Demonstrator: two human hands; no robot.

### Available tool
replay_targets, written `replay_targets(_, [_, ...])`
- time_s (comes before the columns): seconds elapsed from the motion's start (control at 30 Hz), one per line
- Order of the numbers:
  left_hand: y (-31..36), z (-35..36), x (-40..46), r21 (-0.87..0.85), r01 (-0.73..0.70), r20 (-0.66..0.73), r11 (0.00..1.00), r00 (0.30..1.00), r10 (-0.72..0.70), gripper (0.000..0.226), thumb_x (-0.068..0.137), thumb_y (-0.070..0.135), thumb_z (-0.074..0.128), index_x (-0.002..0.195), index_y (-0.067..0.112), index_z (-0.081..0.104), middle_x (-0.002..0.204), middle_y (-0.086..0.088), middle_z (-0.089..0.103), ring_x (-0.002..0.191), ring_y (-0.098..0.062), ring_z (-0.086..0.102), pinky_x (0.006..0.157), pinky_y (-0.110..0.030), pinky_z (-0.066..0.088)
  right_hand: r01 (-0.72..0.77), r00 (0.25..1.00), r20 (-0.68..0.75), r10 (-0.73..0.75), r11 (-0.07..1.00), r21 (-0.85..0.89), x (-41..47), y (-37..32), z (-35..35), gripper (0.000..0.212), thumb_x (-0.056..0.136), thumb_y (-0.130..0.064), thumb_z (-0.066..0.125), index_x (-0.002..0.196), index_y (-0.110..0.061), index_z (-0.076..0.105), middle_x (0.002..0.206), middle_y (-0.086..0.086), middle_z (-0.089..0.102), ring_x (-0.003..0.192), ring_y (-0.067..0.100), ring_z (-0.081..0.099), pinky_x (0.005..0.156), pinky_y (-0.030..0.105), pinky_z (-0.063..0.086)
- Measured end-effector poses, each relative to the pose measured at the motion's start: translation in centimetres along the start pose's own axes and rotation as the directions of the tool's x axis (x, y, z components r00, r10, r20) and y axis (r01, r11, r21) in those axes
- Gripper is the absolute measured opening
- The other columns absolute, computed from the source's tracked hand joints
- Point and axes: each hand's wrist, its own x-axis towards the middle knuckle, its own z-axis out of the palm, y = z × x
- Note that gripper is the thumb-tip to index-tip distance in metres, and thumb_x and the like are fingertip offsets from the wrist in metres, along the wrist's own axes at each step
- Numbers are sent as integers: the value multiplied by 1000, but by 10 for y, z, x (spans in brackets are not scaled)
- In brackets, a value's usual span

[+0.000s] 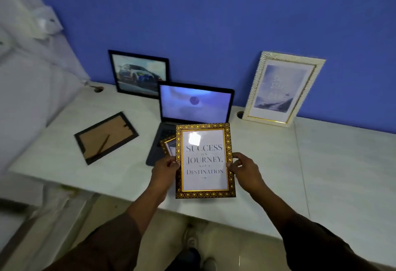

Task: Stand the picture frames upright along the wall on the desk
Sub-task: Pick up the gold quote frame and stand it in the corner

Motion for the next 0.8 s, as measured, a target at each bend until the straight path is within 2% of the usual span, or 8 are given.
replay_targets(0.07, [-16,-22,-17,-14,5,-59,1000,998,-5,17,93,25,61,101,25,76,105,-2,78,103,-27,71,97,-52,55,43,998,38,-42,998,-34,-9,-5,22,24,99,-31,60,122,-24,64,97,1,70,91,17,67,67,24,48])
replay_targets(0.17, [-38,-60,-40,-70,20,-155,997,988,-31,27,86,33,61,107,27,76,106,-2,79,104,-26,72,98,-53,56,102,989,116,-94,992,-69,-21,-21,58,24,99,-27,60,122,-23,64,102,1,70,96,20,67,80,34,53])
replay_targets(0.23, [-40,-85,-57,-89,26,-219,996,975,-45,24,91,28,60,107,26,77,104,-3,79,101,-26,72,96,-52,57,153,975,176,-133,983,-103,-23,-36,83,22,98,-25,61,119,-24,66,100,1,72,94,20,68,84,37,55])
replay_targets(0.37, [-46,-140,-71,-177,1,-320,984,946,-58,22,101,11,54,106,18,75,101,-9,76,91,-24,70,79,-38,56,228,945,267,-190,967,-117,-20,-74,140,19,97,-24,61,113,-21,69,100,2,74,92,20,70,87,45,58])
replay_targets(0.47, [-52,-176,-68,-200,-15,-365,980,929,-60,25,101,11,53,102,23,75,101,-5,78,87,-17,71,69,-27,54,296,921,305,-243,944,-142,-15,-106,176,20,98,-24,60,115,-21,69,96,-1,73,89,17,69,86,44,58])
replay_targets(0.63, [-63,-266,-55,-202,-7,-428,979,900,-82,26,101,19,55,120,23,73,112,-1,76,103,-18,72,81,-31,56,337,896,360,-261,927,-166,-1,-168,259,25,99,-26,61,123,-23,65,93,-1,72,88,15,69,82,38,58])
replay_targets(0.77, [-66,-332,-35,-149,-14,-443,989,895,-54,29,100,21,53,115,29,76,109,4,79,103,-17,74,90,-39,60,366,876,393,-281,917,-160,8,-214,314,31,100,-30,60,131,-28,61,100,-3,70,93,15,68,79,30,52])
replay_targets(0.8, [-66,-343,-31,-139,-12,-453,990,890,-53,29,99,21,53,113,30,77,108,6,79,103,-16,74,90,-38,60,372,869,407,-281,914,-163,11,-223,323,32,100,-31,60,131,-27,62,101,-3,69,95,16,68,80,29,51])
